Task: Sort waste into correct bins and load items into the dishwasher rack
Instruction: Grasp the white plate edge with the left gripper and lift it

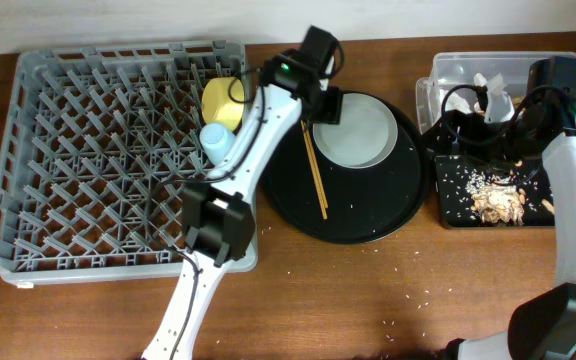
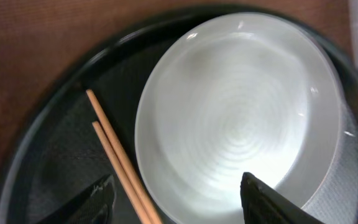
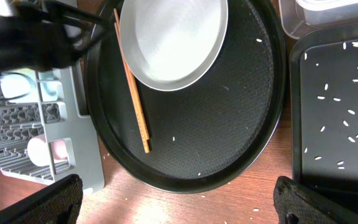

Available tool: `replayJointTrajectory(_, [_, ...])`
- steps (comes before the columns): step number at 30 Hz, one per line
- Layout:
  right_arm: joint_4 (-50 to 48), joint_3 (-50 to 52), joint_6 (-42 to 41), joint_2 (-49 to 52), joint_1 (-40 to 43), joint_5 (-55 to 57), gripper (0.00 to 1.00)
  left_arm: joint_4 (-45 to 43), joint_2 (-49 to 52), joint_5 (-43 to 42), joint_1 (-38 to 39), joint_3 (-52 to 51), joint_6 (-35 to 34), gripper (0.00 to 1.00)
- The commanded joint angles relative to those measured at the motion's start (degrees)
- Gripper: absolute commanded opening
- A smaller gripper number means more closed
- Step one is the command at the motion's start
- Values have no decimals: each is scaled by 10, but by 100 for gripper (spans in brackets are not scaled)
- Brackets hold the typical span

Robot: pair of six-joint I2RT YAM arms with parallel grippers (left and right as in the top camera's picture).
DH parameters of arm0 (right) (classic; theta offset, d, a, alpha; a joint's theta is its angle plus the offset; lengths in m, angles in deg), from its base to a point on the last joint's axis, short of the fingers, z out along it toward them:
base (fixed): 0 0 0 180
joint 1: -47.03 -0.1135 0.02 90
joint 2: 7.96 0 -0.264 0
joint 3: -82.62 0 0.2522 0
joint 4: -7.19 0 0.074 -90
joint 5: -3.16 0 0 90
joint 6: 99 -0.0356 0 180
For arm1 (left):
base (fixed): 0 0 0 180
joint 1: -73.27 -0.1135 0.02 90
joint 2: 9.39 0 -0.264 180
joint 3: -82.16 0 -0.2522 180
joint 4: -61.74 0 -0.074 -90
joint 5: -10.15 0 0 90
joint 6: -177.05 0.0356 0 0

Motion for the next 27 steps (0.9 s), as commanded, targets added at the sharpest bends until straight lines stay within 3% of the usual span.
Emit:
replayJointTrajectory(1, [0,2,6,1,-1,5,99,-3,16,77,17,-11,-62,64])
replayJointTrajectory(6, [0,2,6,1,-1,5,98,-3,31,125,29,-11,-106,63])
replayJointTrajectory(9, [0,2,6,2,-1,5,99,-3,50,111,30,-11,-108,52])
replayJointTrajectory(10, [0,2,6,1,-1,5,98,-3,56,105,31,-11,-113,43])
replayJointTrajectory(15, [0,2,6,1,-1,5,99,-4,61,97,34,-11,-116,38])
replayJointTrajectory(20, [0,2,6,1,-1,5,99,-4,75,90,37,-11,-116,15])
replayJointTrajectory(24, [0,2,6,2,-1,5,99,-5,88,90,43,-11,-116,12])
replayJointTrajectory(26, [0,2,6,2,-1,5,98,-5,89,91,43,-11,-116,1])
replayJointTrajectory(27, [0,2,6,1,-1,5,98,-5,89,91,43,-11,-116,1])
